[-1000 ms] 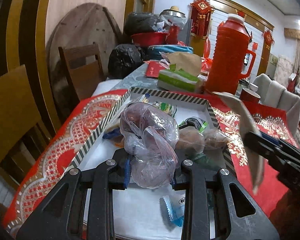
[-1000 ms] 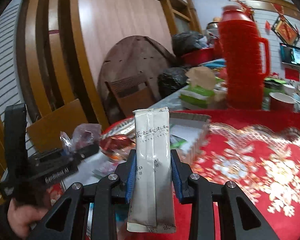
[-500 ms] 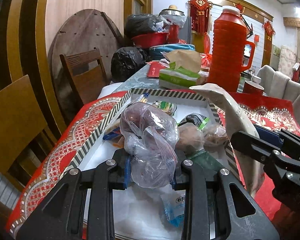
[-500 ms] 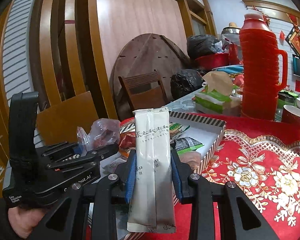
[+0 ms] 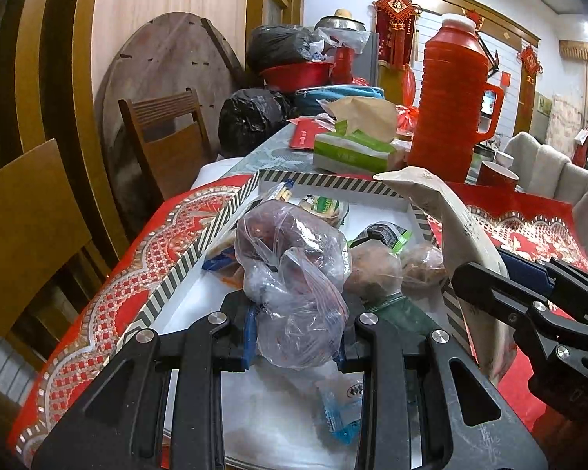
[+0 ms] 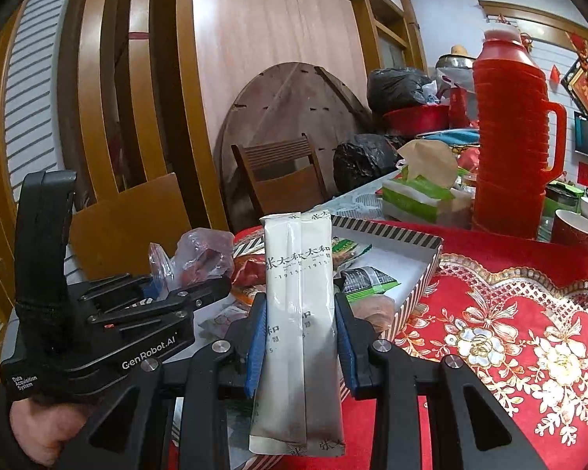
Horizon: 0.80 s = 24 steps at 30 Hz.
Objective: Organize snacks
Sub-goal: 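Open the left gripper to drop the dates bag into the tray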
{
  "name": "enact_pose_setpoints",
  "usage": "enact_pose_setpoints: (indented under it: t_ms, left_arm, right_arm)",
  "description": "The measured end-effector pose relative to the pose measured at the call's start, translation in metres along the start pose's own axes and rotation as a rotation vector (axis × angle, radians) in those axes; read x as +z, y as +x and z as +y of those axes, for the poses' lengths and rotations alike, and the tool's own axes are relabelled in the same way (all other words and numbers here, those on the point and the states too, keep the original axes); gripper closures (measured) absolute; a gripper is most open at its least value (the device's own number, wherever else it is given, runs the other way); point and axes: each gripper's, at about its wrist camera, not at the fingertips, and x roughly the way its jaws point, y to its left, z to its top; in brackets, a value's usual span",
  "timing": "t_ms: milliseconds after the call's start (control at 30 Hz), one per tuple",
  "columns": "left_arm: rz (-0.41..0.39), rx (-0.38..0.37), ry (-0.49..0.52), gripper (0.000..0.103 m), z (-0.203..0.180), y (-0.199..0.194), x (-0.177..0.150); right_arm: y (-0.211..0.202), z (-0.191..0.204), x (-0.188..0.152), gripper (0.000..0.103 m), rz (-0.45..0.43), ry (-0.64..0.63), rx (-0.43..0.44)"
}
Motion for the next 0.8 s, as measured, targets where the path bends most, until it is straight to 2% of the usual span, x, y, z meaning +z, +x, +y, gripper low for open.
enact_pose_setpoints:
  t_ms: [267, 333, 433, 500, 567, 700, 800]
  left_arm:
    - [0.005, 0.008, -0.01, 0.075, 0.0, 0.0, 0.0]
    - [0.011, 0.015, -0.016, 0.074, -0.001, 0.001, -0.001]
    - [0.018, 0.013, -0.033, 0.061, 0.0, 0.002, -0.001]
    - [0.018, -0.001, -0.047, 0.042, 0.001, 0.002, -0.001]
    - [0.015, 0.002, -0.051, 0.034, 0.001, 0.001, -0.001]
    - [-0.002, 0.02, -0.054, 0.032, 0.002, -0.003, 0.0]
    - [-0.07, 0.034, -0.058, 0.032, 0.004, -0.019, 0.003]
  right_arm:
    - [0.001, 0.004, 0.0, 0.071, 0.011, -0.028, -0.005]
    - [0.003, 0.005, -0.001, 0.068, 0.022, -0.036, -0.017]
    - [0.004, 0.006, -0.001, 0.056, 0.028, -0.039, -0.018]
    - [0.001, 0.005, -0.001, 0.054, 0.016, -0.039, -0.019]
    - [0.002, 0.005, -0.001, 0.053, 0.016, -0.037, -0.017]
    - [0.0, 0.006, -0.001, 0.053, 0.008, -0.039, -0.021]
    - [-0.009, 0.004, -0.002, 0.053, -0.043, -0.034, -0.026]
